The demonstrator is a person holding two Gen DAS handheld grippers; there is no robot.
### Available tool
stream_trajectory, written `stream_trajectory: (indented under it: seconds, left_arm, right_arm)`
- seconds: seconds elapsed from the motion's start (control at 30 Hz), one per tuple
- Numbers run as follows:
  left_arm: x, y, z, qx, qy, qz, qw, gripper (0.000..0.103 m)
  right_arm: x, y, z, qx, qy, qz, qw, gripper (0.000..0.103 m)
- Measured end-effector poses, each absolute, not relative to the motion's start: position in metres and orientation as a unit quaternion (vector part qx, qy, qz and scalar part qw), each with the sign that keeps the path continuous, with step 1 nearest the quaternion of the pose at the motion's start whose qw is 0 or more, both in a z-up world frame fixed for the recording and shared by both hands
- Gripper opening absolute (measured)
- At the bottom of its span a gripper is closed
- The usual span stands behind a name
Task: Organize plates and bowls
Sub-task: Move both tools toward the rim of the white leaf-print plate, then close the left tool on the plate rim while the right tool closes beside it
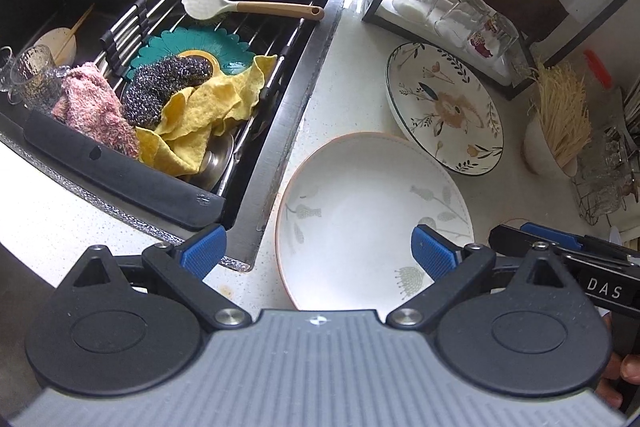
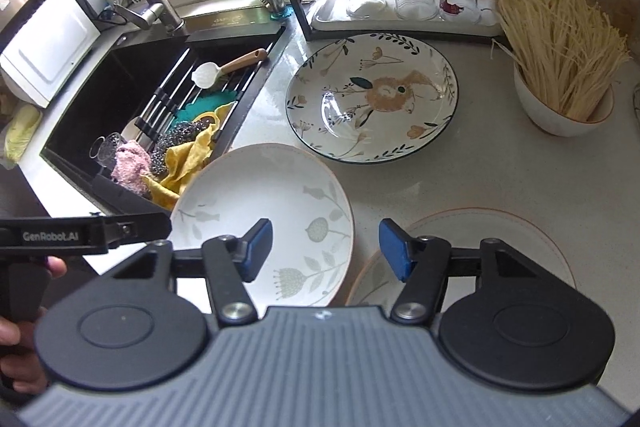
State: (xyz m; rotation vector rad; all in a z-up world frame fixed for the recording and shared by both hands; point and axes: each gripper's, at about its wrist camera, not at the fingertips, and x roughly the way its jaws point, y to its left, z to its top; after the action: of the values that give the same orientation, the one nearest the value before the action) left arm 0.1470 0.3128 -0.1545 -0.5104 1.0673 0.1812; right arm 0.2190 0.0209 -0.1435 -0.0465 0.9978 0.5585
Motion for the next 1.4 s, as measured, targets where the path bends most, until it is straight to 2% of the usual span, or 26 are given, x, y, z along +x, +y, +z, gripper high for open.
stream_trajectory:
  seconds: [0.07, 0.17, 0.33, 0.4, 0.5, 0.53, 0.57, 0.77, 1.07, 1.4]
  left_arm:
    - [0.152, 0.315, -0.16, -0.249, 0.506, 0.085, 0.821, 0.1]
    - [0.159, 0.316, -0.166, -0.251, 0.512, 0.087, 0.817, 0.099]
    - [0.166, 0.318, -0.177, -0.252, 0.525, 0.095, 0.807, 0.096]
    - [0.167, 0.319, -0.181, -0.257, 0.528, 0.095, 0.804, 0.091]
    - [0.168, 0.321, -0.189, -0.265, 0.538, 0.091, 0.795, 0.068]
    - [0.169, 0.322, -0.191, -0.269, 0.541, 0.091, 0.791, 0.052]
    - [0.169, 0.324, -0.194, -0.275, 0.546, 0.088, 0.786, 0.044]
    - [0.172, 0.334, -0.204, -0.271, 0.561, 0.091, 0.777, 0.022]
    - [0.171, 0.345, -0.212, -0.307, 0.551, 0.081, 0.772, 0.013]
    - [0.166, 0.344, -0.205, -0.291, 0.551, 0.077, 0.778, 0.013]
  right_arm:
    - [0.224, 0.026, -0.146, -0.025, 0.476, 0.271, 0.837, 0.061]
    - [0.229, 0.033, -0.154, -0.033, 0.486, 0.27, 0.831, 0.055]
    - [0.239, 0.035, -0.168, -0.027, 0.507, 0.258, 0.822, 0.055]
    - [0.243, 0.037, -0.171, -0.03, 0.51, 0.26, 0.819, 0.044]
    - [0.248, 0.041, -0.176, -0.043, 0.513, 0.255, 0.819, 0.033]
    - [0.25, 0.042, -0.177, -0.045, 0.512, 0.251, 0.82, 0.032]
    - [0.252, 0.044, -0.179, -0.047, 0.511, 0.246, 0.822, 0.033]
    - [0.265, 0.056, -0.19, -0.066, 0.513, 0.237, 0.822, 0.027]
    - [0.271, 0.055, -0.2, -0.05, 0.532, 0.24, 0.811, 0.027]
    - [0.267, 0.048, -0.204, -0.016, 0.541, 0.243, 0.805, 0.027]
